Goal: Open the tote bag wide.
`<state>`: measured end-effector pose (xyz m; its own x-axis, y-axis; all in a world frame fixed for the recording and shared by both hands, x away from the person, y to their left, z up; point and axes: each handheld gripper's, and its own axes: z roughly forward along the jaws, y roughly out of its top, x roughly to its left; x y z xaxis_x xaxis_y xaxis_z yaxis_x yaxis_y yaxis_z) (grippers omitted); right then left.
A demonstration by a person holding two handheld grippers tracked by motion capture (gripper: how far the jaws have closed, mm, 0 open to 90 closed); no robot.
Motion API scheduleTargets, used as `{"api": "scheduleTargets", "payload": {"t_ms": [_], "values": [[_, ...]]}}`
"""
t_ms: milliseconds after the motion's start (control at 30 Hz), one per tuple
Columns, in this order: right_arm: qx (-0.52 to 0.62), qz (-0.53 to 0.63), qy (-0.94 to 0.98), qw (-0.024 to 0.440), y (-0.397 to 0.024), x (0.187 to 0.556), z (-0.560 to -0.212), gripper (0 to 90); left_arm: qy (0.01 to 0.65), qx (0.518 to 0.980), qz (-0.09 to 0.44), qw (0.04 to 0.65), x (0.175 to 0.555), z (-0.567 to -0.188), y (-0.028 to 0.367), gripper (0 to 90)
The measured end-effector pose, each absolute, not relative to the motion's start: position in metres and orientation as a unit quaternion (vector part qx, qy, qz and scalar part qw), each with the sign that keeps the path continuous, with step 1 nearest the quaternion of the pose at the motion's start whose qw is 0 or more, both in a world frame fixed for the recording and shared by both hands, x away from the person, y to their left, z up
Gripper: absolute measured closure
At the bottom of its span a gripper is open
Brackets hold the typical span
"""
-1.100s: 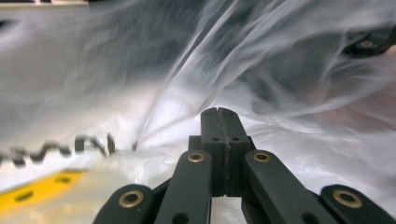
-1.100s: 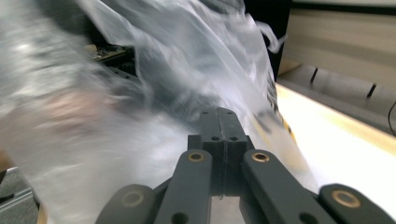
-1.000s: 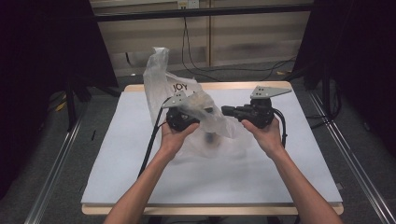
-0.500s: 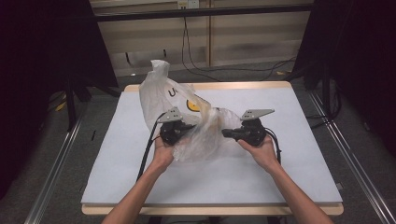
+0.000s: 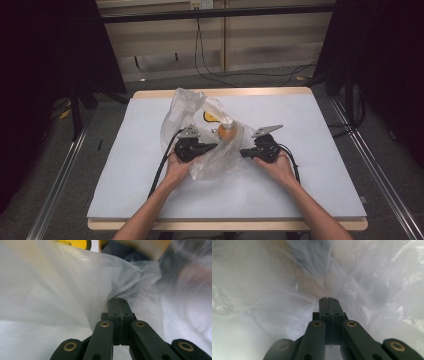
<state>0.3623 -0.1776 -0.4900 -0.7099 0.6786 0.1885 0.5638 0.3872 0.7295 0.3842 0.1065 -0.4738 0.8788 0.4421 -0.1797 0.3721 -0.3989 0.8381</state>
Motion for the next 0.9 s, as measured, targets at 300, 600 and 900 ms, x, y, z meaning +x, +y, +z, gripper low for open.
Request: {"api": "scheduleTargets", "payload": {"t_ms": [300,600,900], "values": [[0.366,0.436,0.819,0.076,-0.181,0.354,-0.476,90.0,0.220,0.846,0.032,0.485,0.382,-0.467,0.111,90.0],[0.344,0.510,0.782,0.097,-0.194,0.330,-0.424,90.0,0.185,0.825,0.053,0.531,0.350,-0.424,0.126,90.0],[0.304,0.557,0.764,0.117,-0.179,0.327,-0.368,90.0,0.174,0.814,0.096,0.546,0.347,-0.374,0.125,90.0]]}}
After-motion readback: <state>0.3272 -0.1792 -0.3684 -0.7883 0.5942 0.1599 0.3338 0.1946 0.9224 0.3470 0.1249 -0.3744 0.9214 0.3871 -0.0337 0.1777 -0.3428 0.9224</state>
